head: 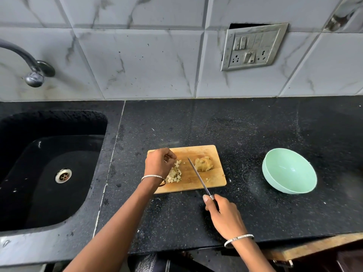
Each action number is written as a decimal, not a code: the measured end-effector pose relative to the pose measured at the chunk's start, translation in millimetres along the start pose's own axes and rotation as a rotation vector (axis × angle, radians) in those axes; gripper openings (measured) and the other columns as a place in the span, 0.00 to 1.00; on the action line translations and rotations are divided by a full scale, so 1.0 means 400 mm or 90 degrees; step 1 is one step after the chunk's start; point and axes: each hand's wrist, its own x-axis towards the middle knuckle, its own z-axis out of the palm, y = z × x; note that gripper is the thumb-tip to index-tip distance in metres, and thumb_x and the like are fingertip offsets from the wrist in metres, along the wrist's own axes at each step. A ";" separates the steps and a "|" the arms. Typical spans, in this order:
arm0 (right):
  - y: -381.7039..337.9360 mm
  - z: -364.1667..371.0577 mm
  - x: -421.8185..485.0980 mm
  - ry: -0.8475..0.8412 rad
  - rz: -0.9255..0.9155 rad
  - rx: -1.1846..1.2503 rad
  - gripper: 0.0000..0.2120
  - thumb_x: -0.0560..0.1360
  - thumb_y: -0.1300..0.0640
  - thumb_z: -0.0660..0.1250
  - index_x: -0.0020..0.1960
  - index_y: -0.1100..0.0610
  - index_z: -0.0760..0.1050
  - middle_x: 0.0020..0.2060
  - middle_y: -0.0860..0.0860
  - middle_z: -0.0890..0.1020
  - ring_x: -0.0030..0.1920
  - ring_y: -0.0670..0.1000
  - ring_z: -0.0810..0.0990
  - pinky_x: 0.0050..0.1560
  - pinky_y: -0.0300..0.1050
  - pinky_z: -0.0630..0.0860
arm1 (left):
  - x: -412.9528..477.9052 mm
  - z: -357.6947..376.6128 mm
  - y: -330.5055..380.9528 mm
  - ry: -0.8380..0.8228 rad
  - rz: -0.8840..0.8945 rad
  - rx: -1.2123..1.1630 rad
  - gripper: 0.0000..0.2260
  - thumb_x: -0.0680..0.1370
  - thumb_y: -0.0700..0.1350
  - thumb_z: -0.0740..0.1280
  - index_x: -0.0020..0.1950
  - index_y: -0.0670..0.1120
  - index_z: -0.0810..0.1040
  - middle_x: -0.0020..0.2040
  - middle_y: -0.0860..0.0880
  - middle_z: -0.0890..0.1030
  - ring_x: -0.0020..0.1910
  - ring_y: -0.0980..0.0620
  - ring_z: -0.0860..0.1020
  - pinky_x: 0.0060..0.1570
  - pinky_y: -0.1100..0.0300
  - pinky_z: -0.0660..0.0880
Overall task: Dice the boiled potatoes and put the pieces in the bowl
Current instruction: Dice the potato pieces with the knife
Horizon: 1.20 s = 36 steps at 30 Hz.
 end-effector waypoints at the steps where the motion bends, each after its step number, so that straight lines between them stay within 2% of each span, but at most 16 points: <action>1: 0.000 -0.001 0.002 0.003 0.002 0.004 0.21 0.80 0.37 0.53 0.44 0.50 0.75 0.31 0.46 0.78 0.37 0.50 0.79 0.41 0.49 0.72 | -0.001 -0.001 0.003 -0.007 0.012 0.008 0.05 0.71 0.39 0.71 0.41 0.49 0.84 0.38 0.55 0.84 0.38 0.56 0.80 0.43 0.60 0.77; 3: -0.002 -0.005 0.004 0.011 0.003 0.008 0.20 0.80 0.37 0.53 0.43 0.50 0.75 0.33 0.46 0.80 0.37 0.49 0.79 0.41 0.48 0.72 | -0.003 0.002 0.008 -0.009 0.057 0.039 0.03 0.72 0.42 0.72 0.44 0.49 0.84 0.41 0.55 0.84 0.42 0.56 0.80 0.43 0.63 0.74; 6: 0.001 -0.010 0.007 0.028 0.004 0.015 0.20 0.80 0.38 0.54 0.43 0.51 0.75 0.31 0.46 0.79 0.35 0.50 0.78 0.39 0.48 0.70 | -0.004 0.015 0.021 -0.023 0.103 0.079 0.02 0.73 0.45 0.72 0.44 0.52 0.83 0.42 0.55 0.84 0.45 0.52 0.79 0.45 0.58 0.75; 11: 0.008 -0.016 0.011 0.041 0.020 0.044 0.20 0.80 0.38 0.55 0.42 0.51 0.76 0.30 0.45 0.78 0.36 0.50 0.78 0.37 0.46 0.69 | -0.015 0.048 0.054 -0.069 0.102 0.152 0.06 0.74 0.51 0.70 0.50 0.56 0.81 0.48 0.57 0.83 0.55 0.51 0.75 0.51 0.53 0.67; 16: 0.011 -0.028 0.009 0.062 0.029 0.074 0.19 0.80 0.40 0.56 0.41 0.52 0.76 0.32 0.40 0.78 0.39 0.47 0.78 0.39 0.45 0.70 | -0.023 0.090 0.090 -0.132 0.079 0.101 0.12 0.71 0.54 0.73 0.53 0.57 0.78 0.46 0.61 0.82 0.55 0.55 0.75 0.53 0.53 0.64; 24: 0.019 -0.031 0.010 0.041 0.044 0.072 0.19 0.80 0.39 0.56 0.41 0.51 0.77 0.32 0.41 0.79 0.39 0.48 0.79 0.44 0.47 0.72 | -0.033 0.120 0.082 -0.100 0.062 0.049 0.11 0.70 0.52 0.73 0.47 0.56 0.74 0.38 0.60 0.80 0.47 0.56 0.76 0.52 0.53 0.64; 31: 0.020 -0.021 0.020 0.032 0.036 0.057 0.20 0.79 0.37 0.56 0.40 0.50 0.76 0.33 0.43 0.81 0.39 0.49 0.80 0.45 0.49 0.75 | -0.041 0.118 0.069 -0.082 0.067 0.029 0.11 0.69 0.53 0.74 0.47 0.57 0.75 0.39 0.61 0.78 0.48 0.57 0.71 0.48 0.55 0.58; 36: 0.023 -0.018 0.017 0.023 0.043 0.037 0.20 0.79 0.37 0.55 0.42 0.50 0.76 0.34 0.43 0.81 0.42 0.50 0.81 0.46 0.49 0.74 | -0.046 0.117 0.065 -0.077 0.055 0.019 0.11 0.68 0.53 0.74 0.47 0.58 0.75 0.40 0.62 0.79 0.50 0.57 0.71 0.49 0.54 0.60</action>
